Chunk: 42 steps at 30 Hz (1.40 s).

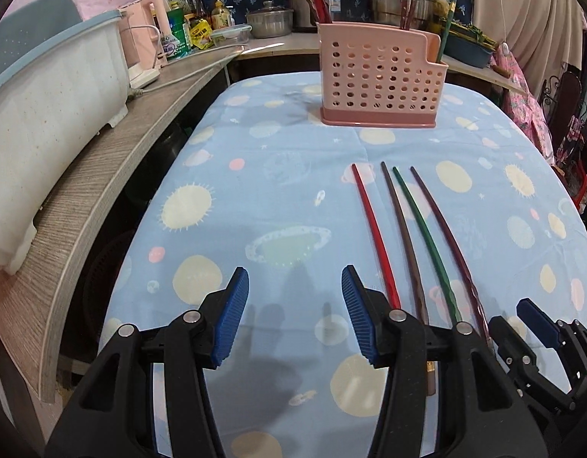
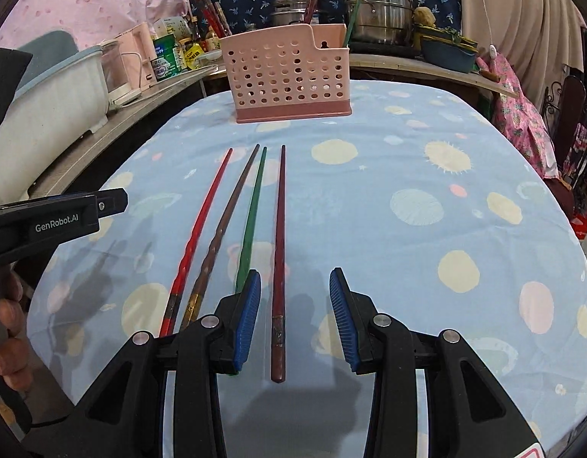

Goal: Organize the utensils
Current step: 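Grasp a dark red chopstick with the right tool while the left tool grasps the red one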

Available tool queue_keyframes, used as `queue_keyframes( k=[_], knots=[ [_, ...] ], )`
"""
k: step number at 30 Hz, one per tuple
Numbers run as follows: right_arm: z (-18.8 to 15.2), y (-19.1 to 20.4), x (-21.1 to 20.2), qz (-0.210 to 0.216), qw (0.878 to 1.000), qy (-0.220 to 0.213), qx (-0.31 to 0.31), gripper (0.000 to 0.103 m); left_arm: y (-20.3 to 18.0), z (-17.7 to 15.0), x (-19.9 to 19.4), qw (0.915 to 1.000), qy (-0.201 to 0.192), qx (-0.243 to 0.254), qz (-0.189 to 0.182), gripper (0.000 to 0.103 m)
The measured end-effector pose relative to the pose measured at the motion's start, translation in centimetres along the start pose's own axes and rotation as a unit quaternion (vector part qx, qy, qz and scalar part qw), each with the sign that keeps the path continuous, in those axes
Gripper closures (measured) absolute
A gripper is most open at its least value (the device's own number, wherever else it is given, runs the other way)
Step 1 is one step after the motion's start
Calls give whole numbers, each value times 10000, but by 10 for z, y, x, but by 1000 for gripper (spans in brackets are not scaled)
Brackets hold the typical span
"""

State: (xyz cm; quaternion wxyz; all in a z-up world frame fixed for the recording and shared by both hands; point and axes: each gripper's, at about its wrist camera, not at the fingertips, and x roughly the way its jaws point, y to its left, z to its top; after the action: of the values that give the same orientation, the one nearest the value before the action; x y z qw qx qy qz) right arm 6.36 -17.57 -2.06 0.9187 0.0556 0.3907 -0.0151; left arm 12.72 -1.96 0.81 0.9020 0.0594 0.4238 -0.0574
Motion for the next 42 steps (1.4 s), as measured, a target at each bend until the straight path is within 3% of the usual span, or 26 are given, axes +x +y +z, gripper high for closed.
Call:
queue_keyframes(
  k=[15,25,42],
  knots=[
    [-19,4,4,-11,9999,96,52,78,-6,-21,6,9996,274,60,-1,54],
    [-23,-2,1,-186,9998,8,47,95,-7,-30,8,9993,368,22,-48,41],
    [-29,-10,-3,-68,9996,-46,269,96,-32,-44,12,9977,525,49,-433,39]
  ],
)
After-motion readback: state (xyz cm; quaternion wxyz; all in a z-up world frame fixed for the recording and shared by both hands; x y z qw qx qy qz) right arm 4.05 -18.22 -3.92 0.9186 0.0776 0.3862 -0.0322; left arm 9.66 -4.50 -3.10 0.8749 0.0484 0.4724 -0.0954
